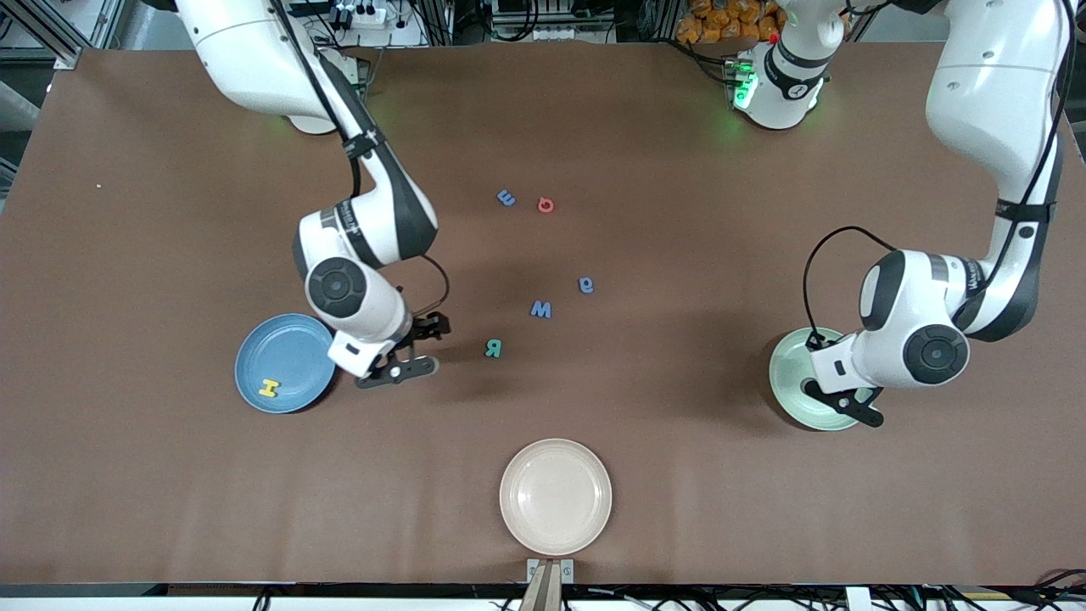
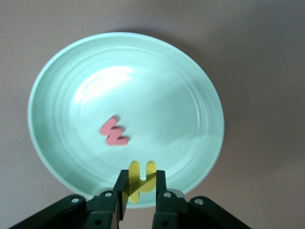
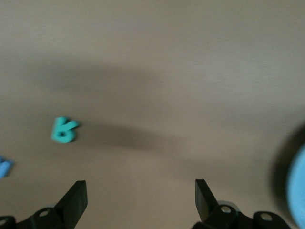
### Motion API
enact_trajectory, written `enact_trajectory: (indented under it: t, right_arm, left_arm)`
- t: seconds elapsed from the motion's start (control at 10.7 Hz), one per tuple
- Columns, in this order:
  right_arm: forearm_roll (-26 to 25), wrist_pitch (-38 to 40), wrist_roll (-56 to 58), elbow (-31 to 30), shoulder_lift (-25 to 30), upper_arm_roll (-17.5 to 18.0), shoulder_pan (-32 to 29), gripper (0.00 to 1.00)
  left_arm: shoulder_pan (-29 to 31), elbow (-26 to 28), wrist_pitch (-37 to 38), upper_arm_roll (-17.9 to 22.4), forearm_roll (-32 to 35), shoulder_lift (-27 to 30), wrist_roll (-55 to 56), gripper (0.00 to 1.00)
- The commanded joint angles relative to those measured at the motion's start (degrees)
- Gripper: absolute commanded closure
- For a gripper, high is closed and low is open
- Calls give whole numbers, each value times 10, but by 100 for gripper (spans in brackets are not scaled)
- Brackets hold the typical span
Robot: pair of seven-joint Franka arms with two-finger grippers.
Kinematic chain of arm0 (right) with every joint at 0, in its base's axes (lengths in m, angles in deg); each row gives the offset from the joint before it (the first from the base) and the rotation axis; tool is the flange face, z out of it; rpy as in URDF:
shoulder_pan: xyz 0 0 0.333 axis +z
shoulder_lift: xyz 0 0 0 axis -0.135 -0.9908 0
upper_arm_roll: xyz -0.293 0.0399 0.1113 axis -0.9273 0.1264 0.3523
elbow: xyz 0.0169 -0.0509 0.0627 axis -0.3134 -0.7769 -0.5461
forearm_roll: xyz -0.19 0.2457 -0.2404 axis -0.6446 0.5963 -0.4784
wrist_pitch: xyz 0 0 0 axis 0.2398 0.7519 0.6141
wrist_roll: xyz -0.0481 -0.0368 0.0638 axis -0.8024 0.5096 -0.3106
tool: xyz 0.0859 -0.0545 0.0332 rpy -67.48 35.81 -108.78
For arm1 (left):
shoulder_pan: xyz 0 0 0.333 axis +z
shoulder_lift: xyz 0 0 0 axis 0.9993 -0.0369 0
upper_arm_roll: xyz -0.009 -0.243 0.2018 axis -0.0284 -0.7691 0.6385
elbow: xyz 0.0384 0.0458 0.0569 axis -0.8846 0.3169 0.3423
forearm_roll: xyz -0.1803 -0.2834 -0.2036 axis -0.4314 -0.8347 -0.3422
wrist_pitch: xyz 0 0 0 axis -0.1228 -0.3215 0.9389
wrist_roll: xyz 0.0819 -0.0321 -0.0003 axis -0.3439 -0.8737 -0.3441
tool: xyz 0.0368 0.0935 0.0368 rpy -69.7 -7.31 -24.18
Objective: Sort uppercase to blue plate, lowercase to green plate
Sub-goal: 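Place the yellow h on the green plate while the right gripper reaches the Q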
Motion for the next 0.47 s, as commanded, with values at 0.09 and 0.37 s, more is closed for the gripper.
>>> enact_trajectory:
  t: [0.09,0.37]
  right_arm:
    - [-8,8,-54,7,6,32,41,0]
    - [-10,1,-56,14,-1,35,110,0]
  left_arm:
    - [-6,-8,-5,5,-11,8,42,0]
    - [-8,-16,-3,2,-17,40,50,0]
